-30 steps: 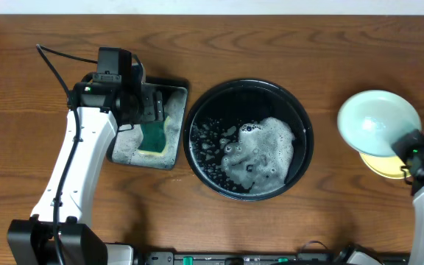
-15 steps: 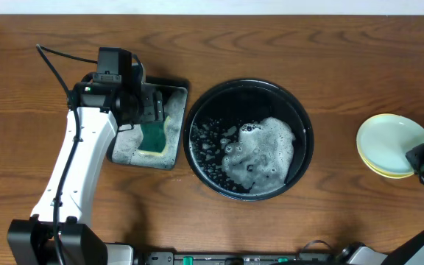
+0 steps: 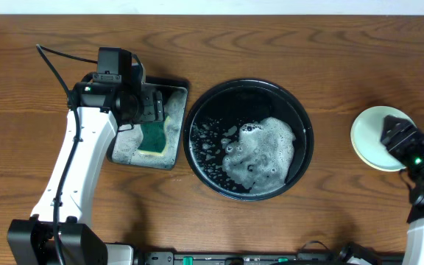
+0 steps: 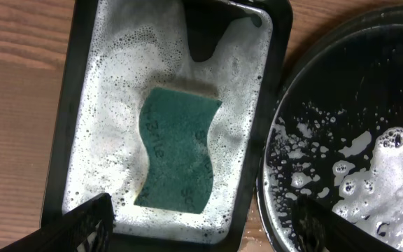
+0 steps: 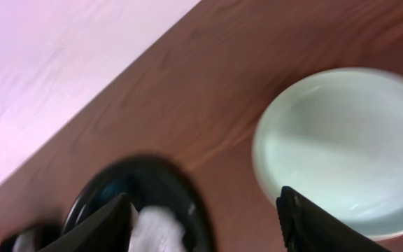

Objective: Clean dirty plates on tray and stack at the side

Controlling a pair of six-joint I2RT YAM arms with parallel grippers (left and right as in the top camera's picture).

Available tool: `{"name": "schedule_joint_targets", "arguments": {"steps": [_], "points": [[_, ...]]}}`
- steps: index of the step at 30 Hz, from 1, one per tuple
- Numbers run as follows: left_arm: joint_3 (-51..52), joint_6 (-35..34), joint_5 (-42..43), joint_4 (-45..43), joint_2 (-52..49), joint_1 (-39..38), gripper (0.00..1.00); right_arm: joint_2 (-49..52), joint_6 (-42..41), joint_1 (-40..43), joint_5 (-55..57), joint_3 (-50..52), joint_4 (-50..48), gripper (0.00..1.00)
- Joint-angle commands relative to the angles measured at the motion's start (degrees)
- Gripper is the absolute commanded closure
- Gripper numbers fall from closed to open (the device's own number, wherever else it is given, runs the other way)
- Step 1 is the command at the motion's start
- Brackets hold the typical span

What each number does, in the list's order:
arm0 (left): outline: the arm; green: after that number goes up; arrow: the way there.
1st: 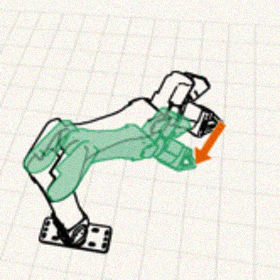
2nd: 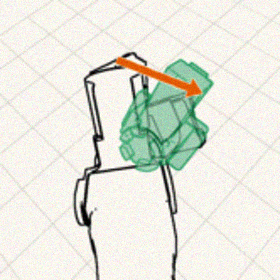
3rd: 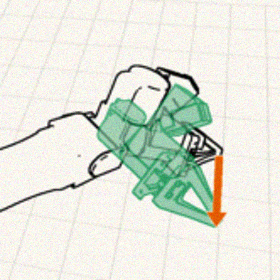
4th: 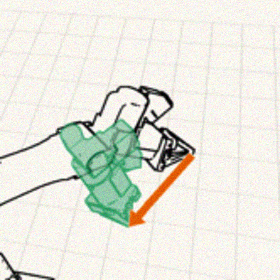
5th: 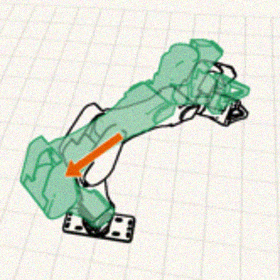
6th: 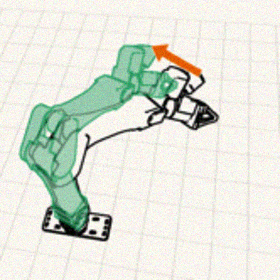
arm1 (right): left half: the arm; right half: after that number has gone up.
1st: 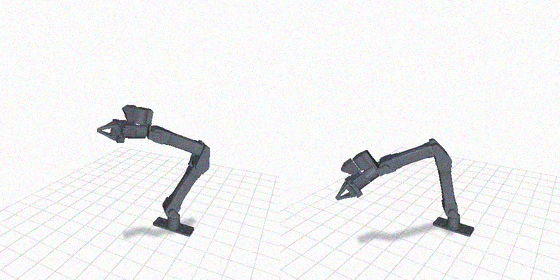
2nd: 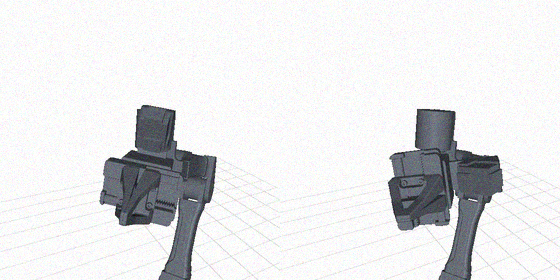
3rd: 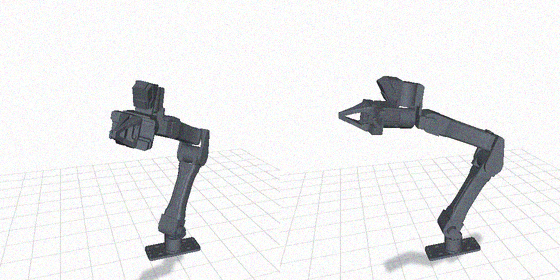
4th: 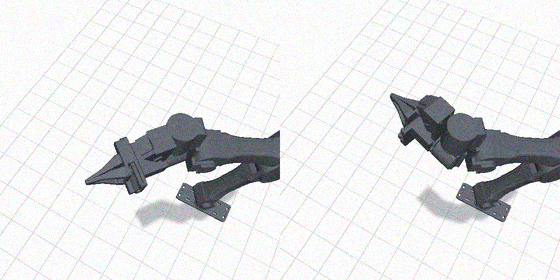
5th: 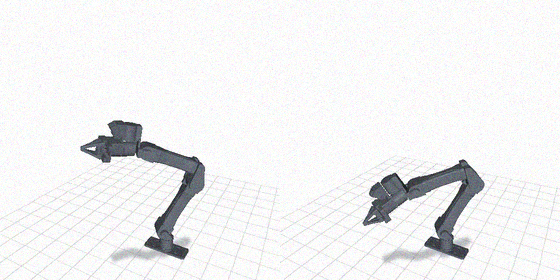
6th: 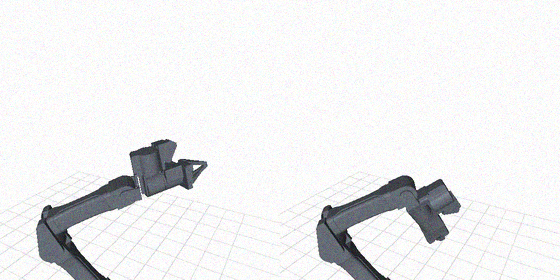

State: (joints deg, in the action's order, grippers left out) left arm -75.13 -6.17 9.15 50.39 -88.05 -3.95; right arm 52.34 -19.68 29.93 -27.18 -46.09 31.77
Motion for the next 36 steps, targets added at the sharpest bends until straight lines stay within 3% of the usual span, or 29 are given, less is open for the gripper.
{"name": "schedule_joint_targets", "arguments": {"steps": [1,5,10,11,13,19,23,31,36], "points": [[-1.07,-0.04,0.70,0.11,-0.02,0.17,0.18,-0.37,6.21,-4.44,-8.52,-0.07,2.64,0.37],[-1.07,-0.04,0.70,0.11,-0.02,0.17,0.18,-0.55,13.75,-10.84,-17.59,-0.07,6.32,0.39],[-1.07,-0.07,0.70,0.11,-0.02,0.17,0.18,-2.43,16.61,-19.82,-17.88,-0.07,10.56,0.35],[-1.07,-0.04,0.70,0.11,-0.02,0.17,0.18,-3.19,16.59,-21.97,-17.86,-0.07,10.88,0.27],[-1.07,-0.04,0.70,0.11,-0.02,0.17,0.18,-4.76,16.55,-25.51,-17.90,-0.07,11.04,0.01],[-1.07,-0.04,0.70,0.11,-0.02,0.17,0.18,-10.05,17.55,-33.09,-15.06,-0.07,12.41,0.01],[-1.07,-0.04,0.70,0.11,-0.02,0.17,0.18,-11.23,18.97,-33.24,-9.53,-0.07,12.41,0.01],[-1.07,-0.04,0.70,0.11,-0.02,0.17,0.18,-11.63,33.94,-33.27,-8.57,-0.07,7.74,0.01],[-1.07,-0.07,0.70,0.11,-0.02,0.17,0.18,-16.44,34.99,-33.42,-4.02,0.59,6.93,0.01]]}}
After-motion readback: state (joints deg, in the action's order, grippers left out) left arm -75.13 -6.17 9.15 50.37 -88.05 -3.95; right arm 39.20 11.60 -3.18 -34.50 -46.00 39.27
